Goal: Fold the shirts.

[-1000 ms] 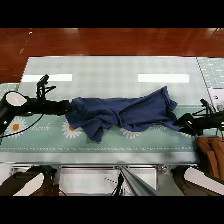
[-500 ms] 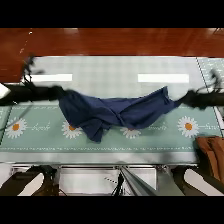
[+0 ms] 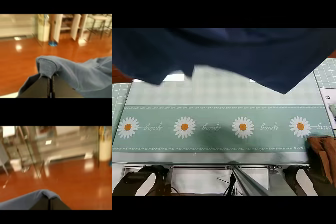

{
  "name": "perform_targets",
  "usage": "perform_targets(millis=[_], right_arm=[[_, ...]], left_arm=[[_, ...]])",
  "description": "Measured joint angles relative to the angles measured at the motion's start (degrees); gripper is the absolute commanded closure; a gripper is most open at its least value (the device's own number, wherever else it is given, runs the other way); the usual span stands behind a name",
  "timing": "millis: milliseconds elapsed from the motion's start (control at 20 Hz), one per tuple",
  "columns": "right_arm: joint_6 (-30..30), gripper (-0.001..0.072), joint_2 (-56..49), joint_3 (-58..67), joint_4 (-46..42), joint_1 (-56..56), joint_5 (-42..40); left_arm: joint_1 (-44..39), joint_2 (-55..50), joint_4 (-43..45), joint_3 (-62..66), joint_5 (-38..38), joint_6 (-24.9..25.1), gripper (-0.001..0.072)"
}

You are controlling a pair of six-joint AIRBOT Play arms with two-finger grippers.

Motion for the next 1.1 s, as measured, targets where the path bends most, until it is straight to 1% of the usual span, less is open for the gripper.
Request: perform_targets(millis=[100, 200, 300, 400, 550, 700, 800, 900, 950, 1100], right_arm=[[2.8, 0.0693, 2.7, 3.0, -2.7, 0.0, 0.5], [5.4, 0.0693, 5.0, 5.0, -5.7, 0.0, 3.4], [6.8, 0.0693, 6.6, 6.4, -9.0, 0.0, 8.8], [7.6, 0.0693, 6.7, 7.2, -16.0, 0.7, 15.7], [7.8, 0.0693, 3.6, 7.7, -28.6, 5.9, 24.4], [6.3, 0.0693, -4.1, 7.9, -35.8, 13.1, 33.9], [5.4, 0.0693, -10.5, 8.0, -38.1, 17.1, 36.0], [4.8, 0.0693, -18.1, 8.0, -39.8, 19.4, 34.9], [4.7, 0.0694, -21.8, 8.0, -40.2, 20.0, 33.9], [3.9, 0.0694, -33.6, 8.0, -39.1, 21.0, 30.1]], left_arm=[[0.0, 1.6, 3.3, 3.6, -5.8, -2.8, 0.0687], [0.0, 3.4, 5.2, 5.5, -11.8, -6.0, 0.0687], [0.0, 5.0, 6.5, 6.5, -17.2, -9.4, 0.0687], [0.0, 5.9, 9.2, 7.0, -23.8, -11.8, 0.0687], [0.0, 5.3, 17.5, 4.1, -34.2, -13.6, 0.0687], [0.0, 3.6, 19.6, -4.8, -39.2, -14.4, 0.0686], [0.0, 2.4, 19.1, -13.2, -38.3, -14.4, 0.0686], [0.0, 0.8, 19.1, -22.1, -33.5, -13.9, 0.0686], [0.0, -0.2, 19.1, -26.3, -30.8, -13.7, 0.0686], [0.0, -5.0, 19.1, -35.0, -19.4, -13.5, 0.0686]])
